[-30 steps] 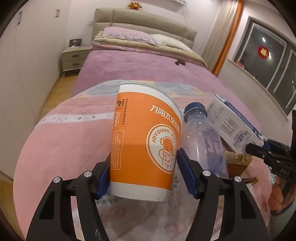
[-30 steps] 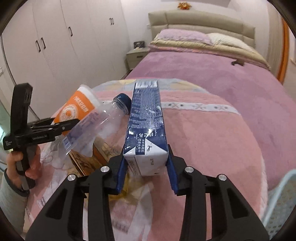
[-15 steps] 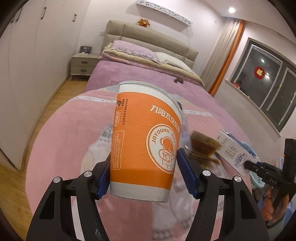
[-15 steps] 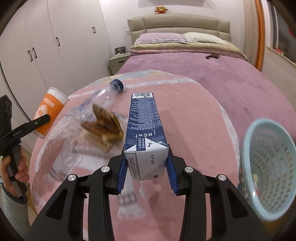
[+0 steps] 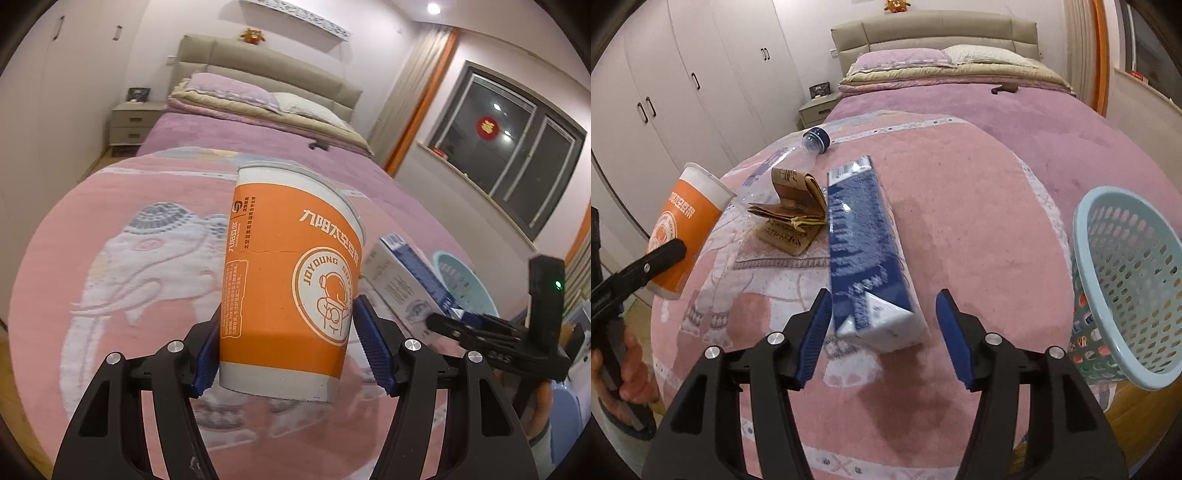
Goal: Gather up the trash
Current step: 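Carry the cup and carton over the blue basket and open both grippers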
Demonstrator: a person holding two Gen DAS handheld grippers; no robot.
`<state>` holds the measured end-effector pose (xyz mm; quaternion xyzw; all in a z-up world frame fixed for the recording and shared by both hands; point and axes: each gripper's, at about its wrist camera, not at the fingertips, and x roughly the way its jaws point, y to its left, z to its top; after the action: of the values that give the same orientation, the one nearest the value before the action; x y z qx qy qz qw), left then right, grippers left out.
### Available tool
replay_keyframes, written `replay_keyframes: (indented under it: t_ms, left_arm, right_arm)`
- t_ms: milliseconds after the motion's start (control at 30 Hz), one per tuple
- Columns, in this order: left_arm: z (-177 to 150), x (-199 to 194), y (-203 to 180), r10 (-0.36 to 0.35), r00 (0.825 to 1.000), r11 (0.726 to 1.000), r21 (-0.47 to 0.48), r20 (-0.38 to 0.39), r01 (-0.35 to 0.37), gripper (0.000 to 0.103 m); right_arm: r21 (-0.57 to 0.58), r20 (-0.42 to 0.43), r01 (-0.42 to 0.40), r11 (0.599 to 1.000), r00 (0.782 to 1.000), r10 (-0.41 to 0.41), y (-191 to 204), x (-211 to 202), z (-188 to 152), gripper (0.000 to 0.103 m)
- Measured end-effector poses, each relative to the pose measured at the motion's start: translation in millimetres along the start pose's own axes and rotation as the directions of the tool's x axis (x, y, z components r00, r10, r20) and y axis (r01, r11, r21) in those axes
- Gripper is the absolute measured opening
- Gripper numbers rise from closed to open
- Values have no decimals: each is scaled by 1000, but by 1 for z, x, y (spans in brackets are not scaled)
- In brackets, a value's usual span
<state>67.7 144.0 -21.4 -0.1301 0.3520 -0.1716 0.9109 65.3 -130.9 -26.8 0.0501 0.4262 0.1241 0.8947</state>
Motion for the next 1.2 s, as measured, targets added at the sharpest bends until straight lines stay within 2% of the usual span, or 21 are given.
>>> replay_keyframes:
  t_ms: [167,200,267,500,633,867,1100,1200]
  left_arm:
    - [-3,2,-13,-16,1000,1000,26,-5,16,63]
    - [-3,3,-16,-18,1000,999,33,-6,18,63]
    - [-5,2,-22,-22,1000,999,46,-7,22,63]
    - [3,12,-62,-57,998,990,127,-10,58,63]
    - [10,23,-94,-103,994,978,179,-23,106,63]
    - [28,54,-153,-191,980,948,247,-60,200,63]
    - [32,106,-218,-256,958,919,274,-132,284,64]
    - [31,133,-244,-253,954,912,289,-163,292,64]
  right_arm:
    - [-17,13,72,997,997,-72,7,11,9,54]
    - [-18,10,76,997,997,-76,7,12,11,41]
    - [-15,-1,50,999,999,-50,6,14,13,37]
    - [11,87,69,998,994,-70,-10,-17,22,34]
    - [39,144,95,995,985,-99,-30,-43,28,34]
    - [140,239,180,974,948,-209,-90,-88,32,34]
    - [271,251,237,933,918,-306,-167,-114,23,34]
    - [322,245,267,908,903,-352,-201,-118,18,34]
